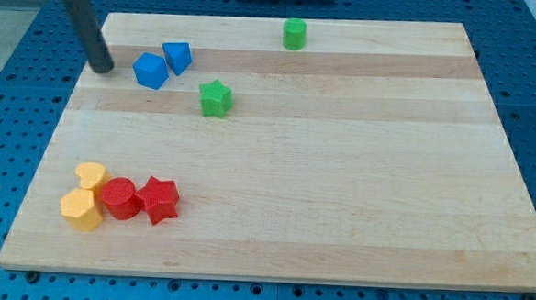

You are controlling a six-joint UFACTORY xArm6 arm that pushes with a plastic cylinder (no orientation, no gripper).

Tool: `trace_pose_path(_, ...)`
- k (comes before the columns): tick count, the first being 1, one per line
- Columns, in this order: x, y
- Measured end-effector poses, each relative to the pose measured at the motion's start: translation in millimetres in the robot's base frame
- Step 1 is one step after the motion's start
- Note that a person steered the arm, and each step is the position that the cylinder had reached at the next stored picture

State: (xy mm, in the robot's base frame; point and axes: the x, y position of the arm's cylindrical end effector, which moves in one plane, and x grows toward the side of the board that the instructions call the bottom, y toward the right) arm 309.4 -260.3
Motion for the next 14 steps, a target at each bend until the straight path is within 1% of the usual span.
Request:
trace_pose_path(1, -21, 39)
trace_pose_path(2, -23, 78)
trace_pose_path(3, -15, 80)
trace_pose_path(5, 17, 67)
trace_pose_path(6, 18, 61)
trace_pose_path(8, 17, 33)
trace_pose_path(10, 33, 26)
trace_pose_path(12, 77, 33)
trace_pose_path(13, 80, 55)
trace_pose_path(14, 93, 74)
